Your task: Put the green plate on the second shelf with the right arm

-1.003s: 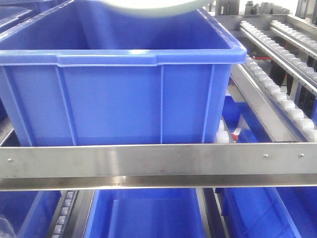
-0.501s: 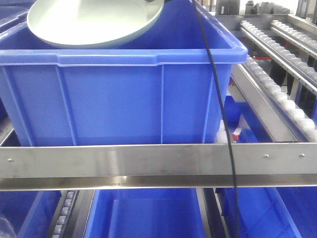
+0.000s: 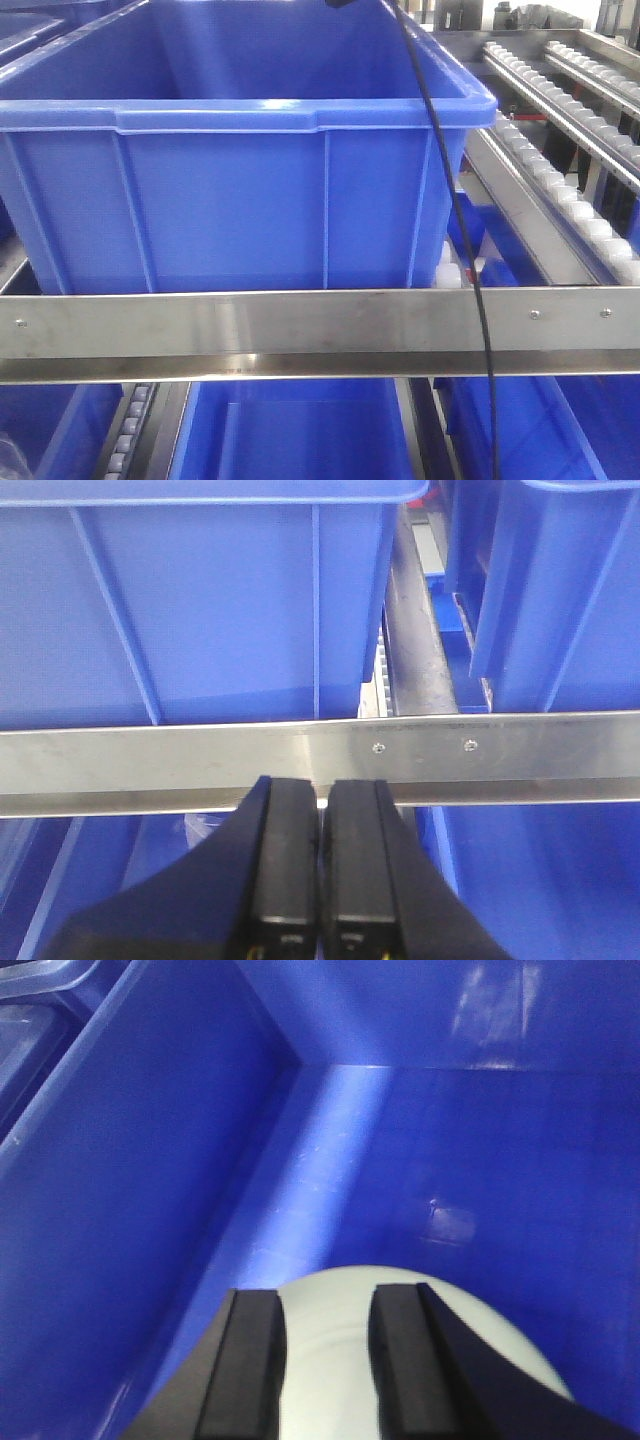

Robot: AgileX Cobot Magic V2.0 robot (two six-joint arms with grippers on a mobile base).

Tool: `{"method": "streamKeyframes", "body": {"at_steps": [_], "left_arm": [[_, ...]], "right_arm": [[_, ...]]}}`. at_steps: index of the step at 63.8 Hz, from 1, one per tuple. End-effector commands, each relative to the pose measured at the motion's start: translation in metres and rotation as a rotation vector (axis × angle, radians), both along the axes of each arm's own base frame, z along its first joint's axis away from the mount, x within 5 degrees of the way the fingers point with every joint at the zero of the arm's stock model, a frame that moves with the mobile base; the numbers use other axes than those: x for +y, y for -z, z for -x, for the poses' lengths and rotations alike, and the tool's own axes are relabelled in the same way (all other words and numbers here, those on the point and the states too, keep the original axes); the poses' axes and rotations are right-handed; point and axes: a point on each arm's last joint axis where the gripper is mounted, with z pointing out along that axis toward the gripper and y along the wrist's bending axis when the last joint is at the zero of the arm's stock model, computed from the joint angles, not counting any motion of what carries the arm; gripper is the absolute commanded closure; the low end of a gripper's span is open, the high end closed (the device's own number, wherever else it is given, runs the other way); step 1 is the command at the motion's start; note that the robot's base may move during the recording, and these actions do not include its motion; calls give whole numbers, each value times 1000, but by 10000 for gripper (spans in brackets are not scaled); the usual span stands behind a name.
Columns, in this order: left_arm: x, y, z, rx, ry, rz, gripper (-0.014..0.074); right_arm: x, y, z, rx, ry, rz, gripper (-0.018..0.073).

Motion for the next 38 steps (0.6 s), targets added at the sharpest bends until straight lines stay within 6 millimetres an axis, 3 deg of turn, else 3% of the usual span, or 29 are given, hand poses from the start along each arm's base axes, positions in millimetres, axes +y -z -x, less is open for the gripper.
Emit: {"method": "streamKeyframes", "body": {"at_steps": [1,14,21,30,38], "left_arm": [[-1,8,-1,-39,15,2,472],[-1,8,-1,-39,15,2,472],[-1,8,-1,-39,15,2,472],[-1,8,-1,-39,15,2,472],[-1,8,-1,-39,15,2,472]], "right_arm": [[-11,-58,16,-177,17,-72,199],[-25,-72,41,-214,19,-64,210],[-37,-74,61,-265,33,-50,316],[-58,-68,94,-361,55,-20,522],[-84,-54,126,-484,94,-12,507]]}}
